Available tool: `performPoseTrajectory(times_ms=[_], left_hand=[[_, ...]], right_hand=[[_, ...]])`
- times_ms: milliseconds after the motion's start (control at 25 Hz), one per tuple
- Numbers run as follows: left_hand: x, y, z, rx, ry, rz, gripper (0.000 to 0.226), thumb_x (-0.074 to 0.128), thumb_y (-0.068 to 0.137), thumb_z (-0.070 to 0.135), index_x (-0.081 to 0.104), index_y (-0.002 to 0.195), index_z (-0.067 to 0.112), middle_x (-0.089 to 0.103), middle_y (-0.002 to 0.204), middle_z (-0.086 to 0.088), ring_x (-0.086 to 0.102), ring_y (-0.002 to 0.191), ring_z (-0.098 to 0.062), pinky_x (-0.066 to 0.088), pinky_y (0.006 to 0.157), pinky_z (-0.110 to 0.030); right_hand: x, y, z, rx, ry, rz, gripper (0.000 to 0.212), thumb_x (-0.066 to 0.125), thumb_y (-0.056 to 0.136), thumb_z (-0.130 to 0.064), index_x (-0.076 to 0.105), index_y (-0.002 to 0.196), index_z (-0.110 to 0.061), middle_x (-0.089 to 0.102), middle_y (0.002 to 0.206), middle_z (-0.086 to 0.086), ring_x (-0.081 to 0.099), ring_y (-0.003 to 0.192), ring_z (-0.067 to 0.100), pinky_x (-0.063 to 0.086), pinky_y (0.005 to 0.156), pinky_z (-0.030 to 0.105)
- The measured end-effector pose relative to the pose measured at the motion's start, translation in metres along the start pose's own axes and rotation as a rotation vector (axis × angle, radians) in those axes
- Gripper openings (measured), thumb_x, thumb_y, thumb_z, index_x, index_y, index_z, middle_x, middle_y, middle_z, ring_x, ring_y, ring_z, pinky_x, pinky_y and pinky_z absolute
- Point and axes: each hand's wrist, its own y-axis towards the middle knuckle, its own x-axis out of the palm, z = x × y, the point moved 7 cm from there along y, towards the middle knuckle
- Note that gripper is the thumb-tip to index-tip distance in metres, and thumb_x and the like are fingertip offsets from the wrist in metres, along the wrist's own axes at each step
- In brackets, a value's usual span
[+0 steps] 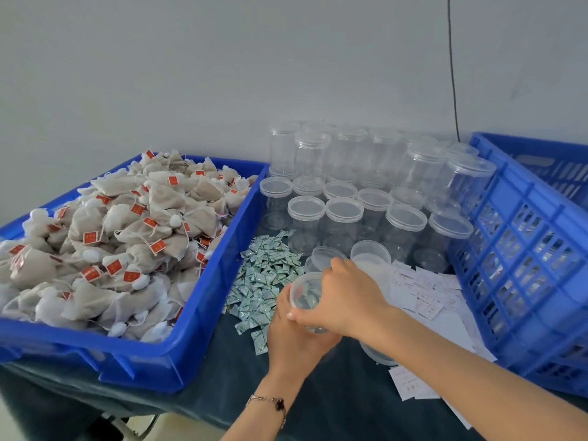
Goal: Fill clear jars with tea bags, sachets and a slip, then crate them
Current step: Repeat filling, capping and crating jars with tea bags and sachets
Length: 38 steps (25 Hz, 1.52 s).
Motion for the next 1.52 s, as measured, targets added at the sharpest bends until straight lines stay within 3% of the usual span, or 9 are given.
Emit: performPoseTrajectory(times_ms=[160, 360, 560, 680, 800, 880, 1120, 1320, 1520], left_hand=[[-0.003, -0.002, -0.003, -0.002, 0.008, 0.033, 0.078, 0.072, 0.046, 0.063, 0.034, 0.113, 0.058, 0.044, 0.108, 0.045, 0.048, 0.091, 0.024, 0.039, 0.064, -0.001], [0.000, -0.001, -0.017, 0.025, -0.001, -0.028, 0.087, 0.077, 0.045, 0.065, 0.042, 0.121, 0.040, 0.057, 0.110, 0.022, 0.057, 0.101, 0.006, 0.052, 0.081, -0.022], [0.006, 0.001, -0.015, 0.011, -0.042, -0.050, 0.081, 0.081, 0.046, 0.058, 0.046, 0.118, 0.047, 0.055, 0.114, 0.014, 0.058, 0.100, 0.001, 0.055, 0.080, -0.028], [0.005, 0.000, -0.018, -0.018, -0.029, -0.048, 0.083, 0.079, 0.041, 0.063, 0.024, 0.103, 0.072, 0.053, 0.109, 0.018, 0.058, 0.095, 0.004, 0.052, 0.073, -0.020], [0.006, 0.000, -0.022, -0.026, -0.003, -0.044, 0.086, 0.078, 0.042, 0.068, 0.023, 0.109, 0.063, 0.053, 0.111, 0.018, 0.057, 0.099, 0.001, 0.052, 0.079, -0.026], [0.007, 0.001, -0.023, -0.023, -0.021, -0.040, 0.085, 0.079, 0.043, 0.066, 0.034, 0.113, 0.048, 0.054, 0.111, 0.017, 0.060, 0.097, -0.001, 0.055, 0.079, -0.031], [0.006, 0.000, -0.023, -0.030, -0.043, -0.046, 0.080, 0.077, 0.039, 0.062, 0.025, 0.100, 0.071, 0.056, 0.106, 0.012, 0.060, 0.090, 0.000, 0.056, 0.072, -0.031], [0.002, 0.001, -0.021, -0.007, -0.021, -0.012, 0.082, 0.076, 0.038, 0.067, 0.026, 0.103, 0.067, 0.052, 0.106, 0.019, 0.056, 0.095, 0.004, 0.049, 0.075, -0.020], [0.001, 0.001, -0.024, 0.005, -0.051, 0.006, 0.083, 0.074, 0.037, 0.071, 0.036, 0.108, 0.049, 0.050, 0.114, 0.022, 0.052, 0.106, 0.005, 0.041, 0.083, -0.013]], right_hand=[[0.000, 0.006, 0.002, -0.133, -0.004, -0.119, 0.065, 0.065, 0.055, -0.074, 0.048, 0.085, -0.019, 0.033, 0.088, -0.009, 0.033, 0.091, 0.012, 0.035, 0.073, 0.027], [0.002, -0.001, -0.007, -0.313, 0.117, -0.601, 0.095, 0.076, 0.070, -0.027, 0.022, 0.148, -0.033, 0.017, 0.151, -0.012, 0.009, 0.140, 0.013, 0.021, 0.114, 0.035], [-0.006, 0.006, -0.031, -0.119, -0.276, -0.260, 0.085, 0.033, 0.082, -0.075, 0.020, 0.149, -0.025, 0.042, 0.142, 0.011, 0.038, 0.130, 0.033, 0.036, 0.097, 0.045], [-0.007, 0.001, -0.032, -0.086, -0.312, -0.346, 0.051, 0.046, 0.084, -0.057, 0.049, 0.119, -0.021, 0.056, 0.109, 0.006, 0.052, 0.092, 0.025, 0.037, 0.065, 0.033], [-0.009, -0.003, -0.039, -0.255, -0.084, -0.535, 0.054, 0.066, 0.075, -0.026, 0.042, 0.123, -0.030, 0.036, 0.134, 0.001, 0.027, 0.129, 0.029, 0.037, 0.095, 0.052], [-0.014, -0.003, -0.041, -0.248, 0.029, -0.470, 0.067, 0.064, 0.079, -0.045, 0.031, 0.136, -0.039, 0.013, 0.154, -0.006, -0.002, 0.143, 0.025, 0.014, 0.109, 0.062], [-0.002, 0.001, -0.028, -0.131, -0.322, -0.236, 0.071, 0.035, 0.084, -0.071, 0.031, 0.142, -0.029, 0.047, 0.131, 0.015, 0.052, 0.111, 0.034, 0.041, 0.077, 0.039], [-0.041, 0.002, -0.018, -0.230, -0.060, -0.068, 0.056, 0.040, 0.075, -0.072, 0.034, 0.121, -0.041, 0.047, 0.119, 0.000, 0.055, 0.095, 0.024, 0.034, 0.066, 0.030], [-0.056, -0.001, 0.073, 0.205, 0.275, 0.006, 0.072, 0.049, 0.061, -0.084, 0.032, 0.103, -0.028, 0.042, 0.088, -0.016, 0.051, 0.084, 0.012, 0.031, 0.054, 0.022]])
